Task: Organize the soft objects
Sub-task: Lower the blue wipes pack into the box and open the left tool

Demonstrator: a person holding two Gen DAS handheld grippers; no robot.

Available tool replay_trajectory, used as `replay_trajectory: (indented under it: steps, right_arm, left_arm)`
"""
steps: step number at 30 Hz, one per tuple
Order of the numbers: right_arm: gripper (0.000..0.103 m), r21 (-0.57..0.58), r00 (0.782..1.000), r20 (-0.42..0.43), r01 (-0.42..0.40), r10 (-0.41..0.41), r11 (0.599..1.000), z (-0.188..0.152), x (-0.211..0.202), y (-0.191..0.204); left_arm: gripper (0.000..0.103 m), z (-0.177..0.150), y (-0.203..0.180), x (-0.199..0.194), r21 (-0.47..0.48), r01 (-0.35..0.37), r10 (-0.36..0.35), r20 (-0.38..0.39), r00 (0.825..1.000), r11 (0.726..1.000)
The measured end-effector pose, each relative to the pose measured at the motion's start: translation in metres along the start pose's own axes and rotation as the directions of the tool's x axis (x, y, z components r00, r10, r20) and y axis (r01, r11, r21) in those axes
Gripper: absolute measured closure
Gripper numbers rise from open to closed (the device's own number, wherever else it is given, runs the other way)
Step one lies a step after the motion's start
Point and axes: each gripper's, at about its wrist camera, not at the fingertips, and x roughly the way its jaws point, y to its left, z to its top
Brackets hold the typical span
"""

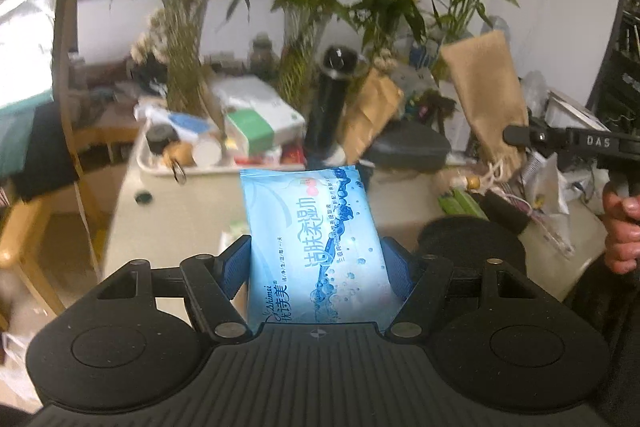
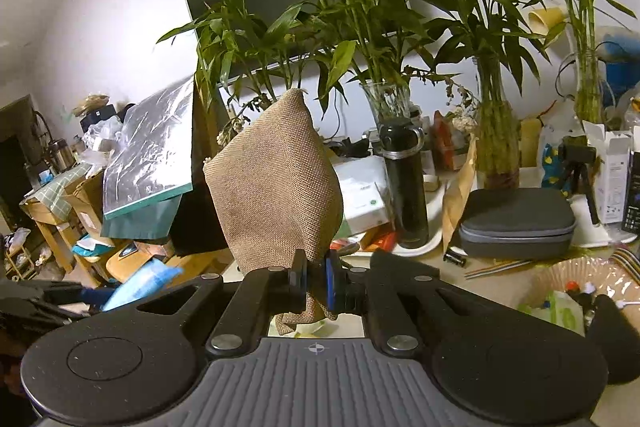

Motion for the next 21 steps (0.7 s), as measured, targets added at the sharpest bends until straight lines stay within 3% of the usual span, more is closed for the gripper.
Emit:
replay_trajectory:
  steps: [6,11,16,21]
  right_arm:
    - [0.092,0.004,1.0,-0.01,0.01,-0.01,1.0,-0.007,-0.008,0.001]
    - [0.092,-0.01,1.0,-0.023,-0.008,0.008,1.0,-0.015,-0.015,0.009]
    - [0.092,-0.013,0.999,-0.02,-0.024,0.024,1.0,-0.019,-0.019,0.015]
    - [0.092,0.004,0.998,-0.029,-0.052,0.052,0.999,-0.022,-0.018,0.017]
  left_arm:
    - [0.029,-0.013,0.005,0.011,-0.062,0.06,-0.063,-0.043,0.997,0.996]
    - [0.022,-0.014,0.005,-0.004,-0.042,0.072,-0.071,0.029,0.997,0.996]
    - [0.022,-0.022,0.002,-0.017,0.048,-0.005,0.0,0.119,0.993,0.999]
    - [0.022,-0.027,0.002,-0.02,0.077,-0.069,0.057,0.143,0.988,0.995]
